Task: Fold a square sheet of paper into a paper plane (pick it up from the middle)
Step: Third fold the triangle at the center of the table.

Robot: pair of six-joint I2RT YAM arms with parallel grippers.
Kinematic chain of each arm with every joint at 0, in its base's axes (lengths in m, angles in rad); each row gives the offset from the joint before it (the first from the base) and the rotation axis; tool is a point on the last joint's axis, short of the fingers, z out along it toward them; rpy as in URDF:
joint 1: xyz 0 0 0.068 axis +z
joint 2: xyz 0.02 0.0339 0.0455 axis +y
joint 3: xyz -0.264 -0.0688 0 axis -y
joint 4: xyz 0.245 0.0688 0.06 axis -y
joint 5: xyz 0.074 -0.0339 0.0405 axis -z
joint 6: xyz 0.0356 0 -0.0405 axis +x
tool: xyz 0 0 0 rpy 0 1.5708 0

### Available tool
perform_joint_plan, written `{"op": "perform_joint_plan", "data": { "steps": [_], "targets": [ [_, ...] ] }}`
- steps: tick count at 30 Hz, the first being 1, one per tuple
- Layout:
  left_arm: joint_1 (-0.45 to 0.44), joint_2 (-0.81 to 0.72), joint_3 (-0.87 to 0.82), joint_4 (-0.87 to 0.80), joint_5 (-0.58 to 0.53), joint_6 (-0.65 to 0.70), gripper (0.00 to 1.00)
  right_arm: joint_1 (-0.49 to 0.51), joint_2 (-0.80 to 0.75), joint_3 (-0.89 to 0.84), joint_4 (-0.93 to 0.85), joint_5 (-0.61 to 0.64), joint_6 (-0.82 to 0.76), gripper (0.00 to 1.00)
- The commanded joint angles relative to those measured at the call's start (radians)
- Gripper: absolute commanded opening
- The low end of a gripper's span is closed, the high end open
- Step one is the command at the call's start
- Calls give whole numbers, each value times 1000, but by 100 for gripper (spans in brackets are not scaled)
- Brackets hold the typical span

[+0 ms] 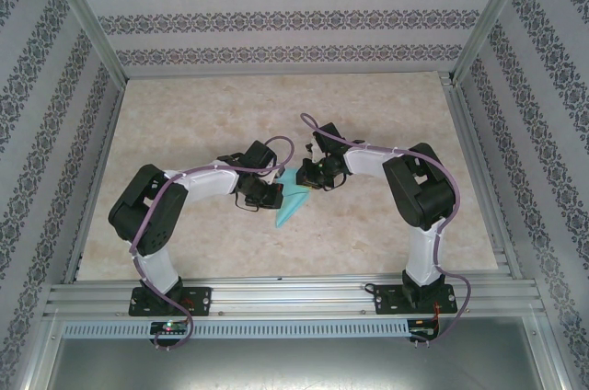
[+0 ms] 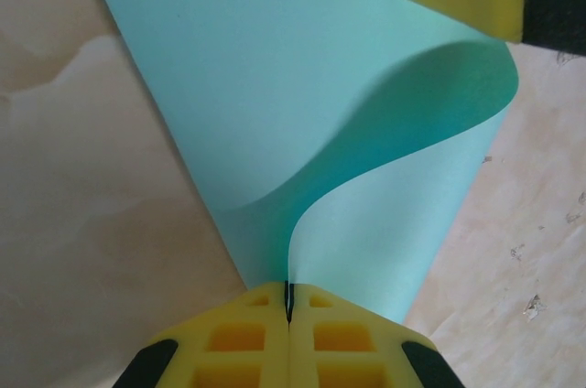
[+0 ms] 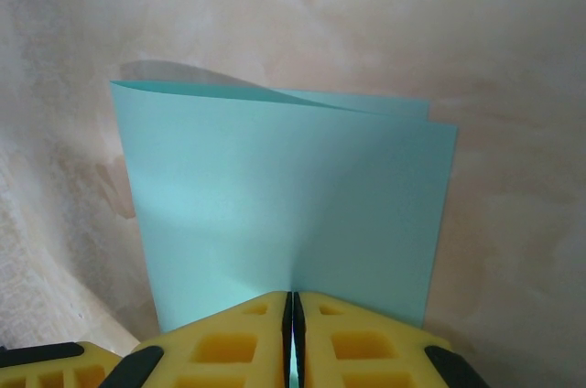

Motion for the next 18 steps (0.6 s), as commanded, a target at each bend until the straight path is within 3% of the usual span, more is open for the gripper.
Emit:
{"op": "perform_joint_plan", "data": {
  "steps": [1, 10, 18],
  "targets": [
    [11, 18, -1, 12, 11, 17, 7, 11, 38, -1, -56, 34, -17, 14],
    [11, 2, 14, 25, 45, 9, 9, 12, 44, -7, -51, 39, -14, 14],
    [11, 25, 11, 4, 5, 14, 9, 12, 44, -10, -49, 37, -12, 15]
  ]
}}
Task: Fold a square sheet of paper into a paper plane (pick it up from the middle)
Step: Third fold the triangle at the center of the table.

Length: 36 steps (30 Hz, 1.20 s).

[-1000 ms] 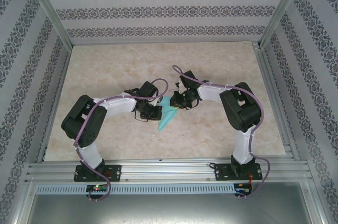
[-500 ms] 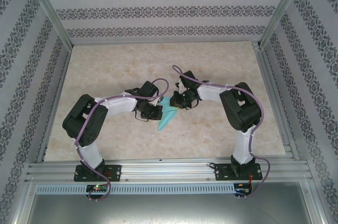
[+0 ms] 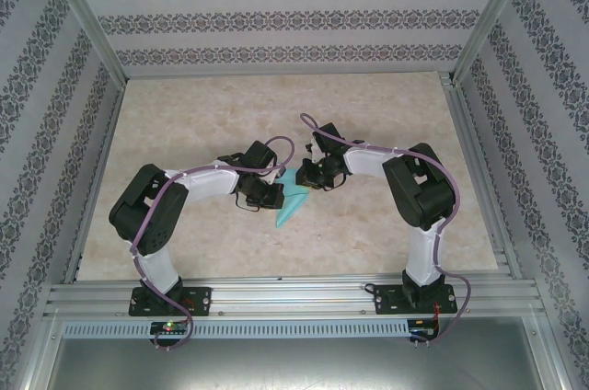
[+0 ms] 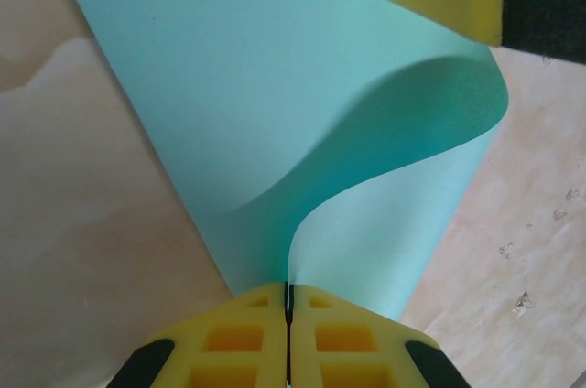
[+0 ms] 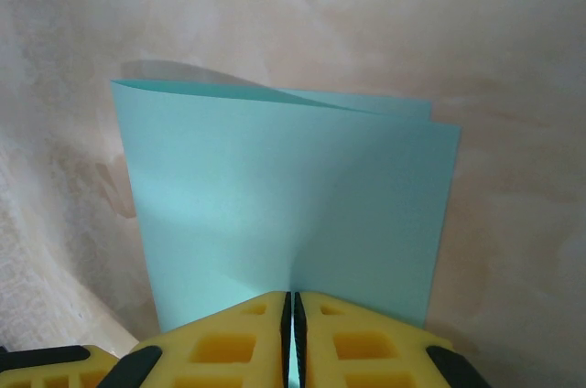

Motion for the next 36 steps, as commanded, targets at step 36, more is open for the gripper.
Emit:
{"op": "perform_joint_plan", "data": {
  "steps": [36],
  "targets": [
    [10, 33, -50, 61, -8, -54, 8, 85, -435, -488, 503, 34, 392, 5]
  ]
}}
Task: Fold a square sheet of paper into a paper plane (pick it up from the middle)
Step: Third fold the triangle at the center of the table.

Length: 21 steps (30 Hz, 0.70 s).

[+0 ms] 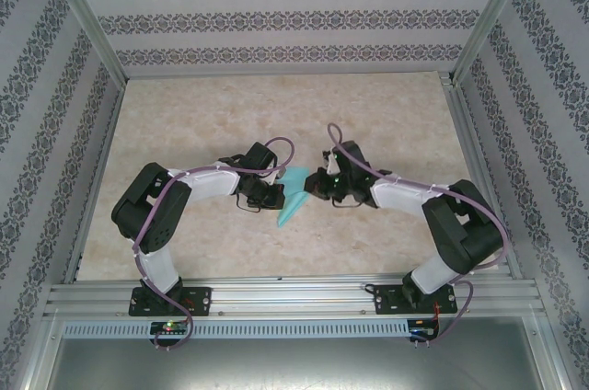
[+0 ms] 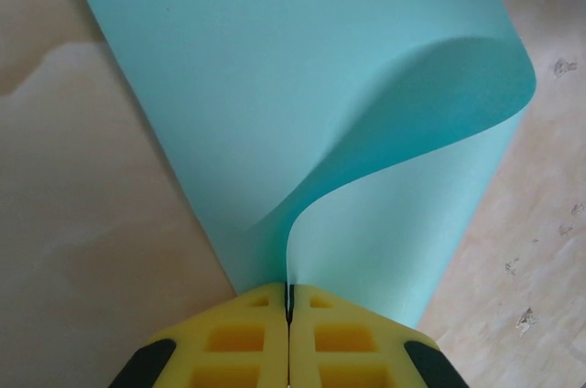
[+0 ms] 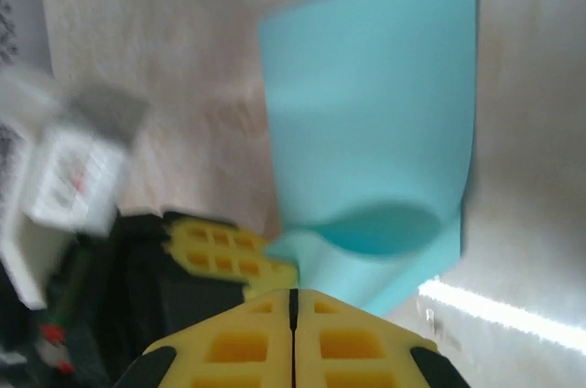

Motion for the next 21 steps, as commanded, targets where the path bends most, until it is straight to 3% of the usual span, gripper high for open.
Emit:
{"op": "perform_joint_plan", "data": {
  "steps": [1, 9, 21],
  "targets": [
    [10, 13, -34, 12, -16, -25, 8, 66, -53, -77, 156, 48, 128, 5],
    [10, 11, -45, 15, -15, -28, 8, 241, -13, -119, 228, 104, 217, 5],
    [10, 17, -50, 15, -8, -20, 8, 272, 108, -100, 298, 84, 255, 5]
  ]
}}
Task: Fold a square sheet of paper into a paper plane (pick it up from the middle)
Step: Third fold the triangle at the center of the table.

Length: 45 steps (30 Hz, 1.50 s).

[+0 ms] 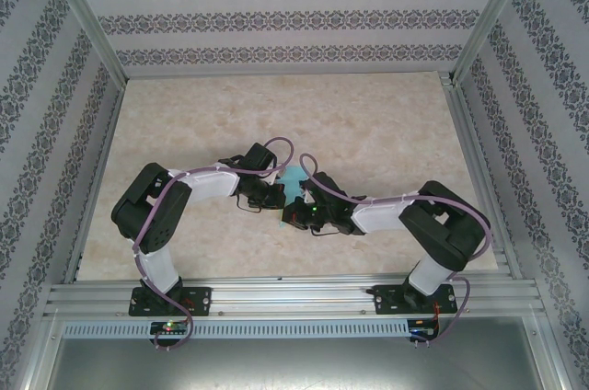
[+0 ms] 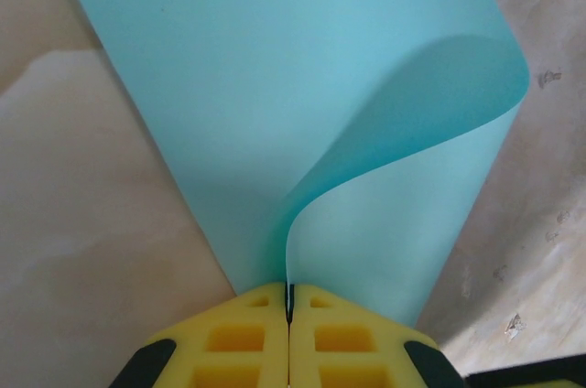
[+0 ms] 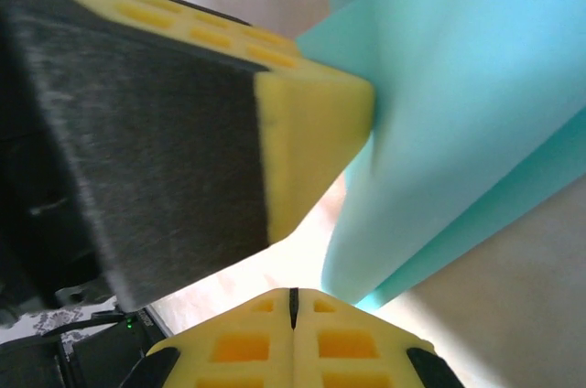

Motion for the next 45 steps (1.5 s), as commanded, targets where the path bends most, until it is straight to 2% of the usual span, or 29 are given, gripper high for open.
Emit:
{"op": "perform_joint_plan", "data": {
  "steps": [1, 18, 30, 39, 45],
  "targets": [
    [10, 20, -34, -20, -23, 0, 8, 12, 24, 0, 48, 12, 22, 5],
    [10, 21, -33, -26, -24, 5, 7, 13, 108, -31, 82, -10, 43, 6],
    [10, 29, -34, -27, -18, 8, 7, 26, -18, -15, 14, 15, 26, 8],
    [9, 29, -35, -27, -17, 10, 7, 43, 84, 7, 57, 12, 49, 8],
    [10, 27, -36, -30, -17, 13, 7, 43, 75, -32, 38, 9, 59, 8]
  ]
}}
